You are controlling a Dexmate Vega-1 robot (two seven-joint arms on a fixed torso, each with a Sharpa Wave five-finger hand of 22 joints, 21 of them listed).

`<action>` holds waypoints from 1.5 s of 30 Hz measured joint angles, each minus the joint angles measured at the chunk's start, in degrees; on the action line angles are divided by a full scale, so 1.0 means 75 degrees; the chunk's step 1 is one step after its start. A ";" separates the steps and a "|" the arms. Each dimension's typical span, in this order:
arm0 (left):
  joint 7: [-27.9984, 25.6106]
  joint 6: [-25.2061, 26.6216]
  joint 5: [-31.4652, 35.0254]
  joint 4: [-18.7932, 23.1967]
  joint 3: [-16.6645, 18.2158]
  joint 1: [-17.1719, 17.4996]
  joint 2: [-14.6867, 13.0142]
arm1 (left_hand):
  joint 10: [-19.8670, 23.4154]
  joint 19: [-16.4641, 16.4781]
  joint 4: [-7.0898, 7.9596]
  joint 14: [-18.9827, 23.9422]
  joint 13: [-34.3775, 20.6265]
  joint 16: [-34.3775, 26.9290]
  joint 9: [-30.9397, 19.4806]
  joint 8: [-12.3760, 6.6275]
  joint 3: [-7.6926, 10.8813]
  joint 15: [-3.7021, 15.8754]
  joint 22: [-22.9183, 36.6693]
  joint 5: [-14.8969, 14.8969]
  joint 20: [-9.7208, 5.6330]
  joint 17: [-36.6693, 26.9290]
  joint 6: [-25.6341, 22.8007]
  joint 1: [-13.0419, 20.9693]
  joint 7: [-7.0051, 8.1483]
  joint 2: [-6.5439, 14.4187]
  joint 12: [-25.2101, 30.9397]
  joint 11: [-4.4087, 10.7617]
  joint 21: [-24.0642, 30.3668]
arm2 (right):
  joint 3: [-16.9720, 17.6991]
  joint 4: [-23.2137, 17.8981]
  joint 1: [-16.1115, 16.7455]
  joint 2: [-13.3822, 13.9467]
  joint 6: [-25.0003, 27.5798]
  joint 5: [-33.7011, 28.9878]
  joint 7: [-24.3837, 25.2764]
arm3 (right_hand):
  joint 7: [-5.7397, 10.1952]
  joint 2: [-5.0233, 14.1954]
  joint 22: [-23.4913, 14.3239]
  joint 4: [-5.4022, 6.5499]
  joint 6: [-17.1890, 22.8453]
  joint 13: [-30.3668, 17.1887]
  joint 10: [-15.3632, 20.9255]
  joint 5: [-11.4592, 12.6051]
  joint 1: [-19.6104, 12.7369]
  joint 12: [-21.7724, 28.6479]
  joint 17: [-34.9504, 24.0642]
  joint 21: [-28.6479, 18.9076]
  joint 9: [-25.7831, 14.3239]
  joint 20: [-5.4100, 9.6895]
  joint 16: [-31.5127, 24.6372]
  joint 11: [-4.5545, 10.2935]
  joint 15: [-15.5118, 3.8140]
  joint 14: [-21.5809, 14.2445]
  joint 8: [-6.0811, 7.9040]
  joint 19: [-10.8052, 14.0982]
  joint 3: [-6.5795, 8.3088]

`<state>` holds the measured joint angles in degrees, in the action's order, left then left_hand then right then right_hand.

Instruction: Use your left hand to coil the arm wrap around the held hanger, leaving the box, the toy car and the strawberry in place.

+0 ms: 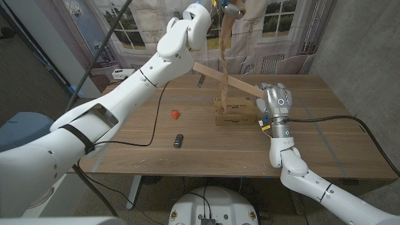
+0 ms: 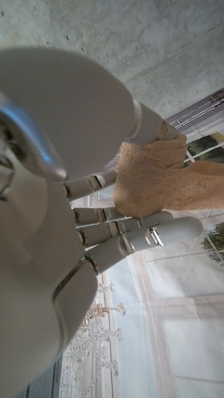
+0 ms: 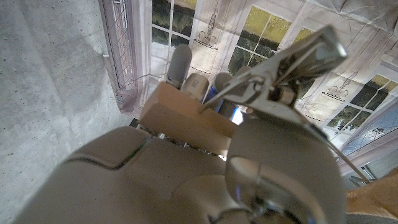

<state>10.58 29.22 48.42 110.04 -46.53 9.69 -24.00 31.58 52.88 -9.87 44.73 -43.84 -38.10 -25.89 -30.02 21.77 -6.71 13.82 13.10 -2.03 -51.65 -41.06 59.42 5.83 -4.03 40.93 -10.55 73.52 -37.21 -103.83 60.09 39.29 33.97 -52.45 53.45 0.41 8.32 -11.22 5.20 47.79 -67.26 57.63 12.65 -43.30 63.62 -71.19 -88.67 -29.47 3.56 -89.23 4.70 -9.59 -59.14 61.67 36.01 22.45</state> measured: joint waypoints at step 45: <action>0.2048 -0.0502 -0.0640 0.0053 0.0388 0.0290 -0.1429 | -0.0162 -0.0369 0.0169 0.0029 -0.0601 0.0469 -0.0296 -0.0182 -0.0168 0.0021 -0.0458 0.0745 0.0369 -0.0399 -0.0146 0.0000 0.0145 0.0000 -0.0302 0.0166 -0.0285 | 0.0648 -0.0013 0.0090 -0.0298 -0.1611 0.1542 0.0732 | -0.0028 0.0003 0.0000 0.0001 -0.0083 0.0000 -0.0028 0.0000 0.0003 0.0000 -0.0003 0.0000 0.0106 -0.0039 -0.0022 0.0028 0.0000 0.0000 0.0057 -0.0039 -0.0001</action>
<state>25.94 25.46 43.62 110.44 -43.62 11.87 -34.72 30.36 50.11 -8.61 44.95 -48.35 -34.58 -28.11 -31.38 20.51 -6.56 10.38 18.69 0.74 -54.64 -42.15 59.42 6.92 -4.03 38.66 -9.30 71.38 -32.35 -103.93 60.76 37.05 21.88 -40.88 58.94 0.20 8.34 -11.22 5.20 47.17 -67.26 57.42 12.65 -43.28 63.62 -71.21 -88.67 -28.67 3.27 -89.40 4.91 -9.59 -59.14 62.10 35.72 22.45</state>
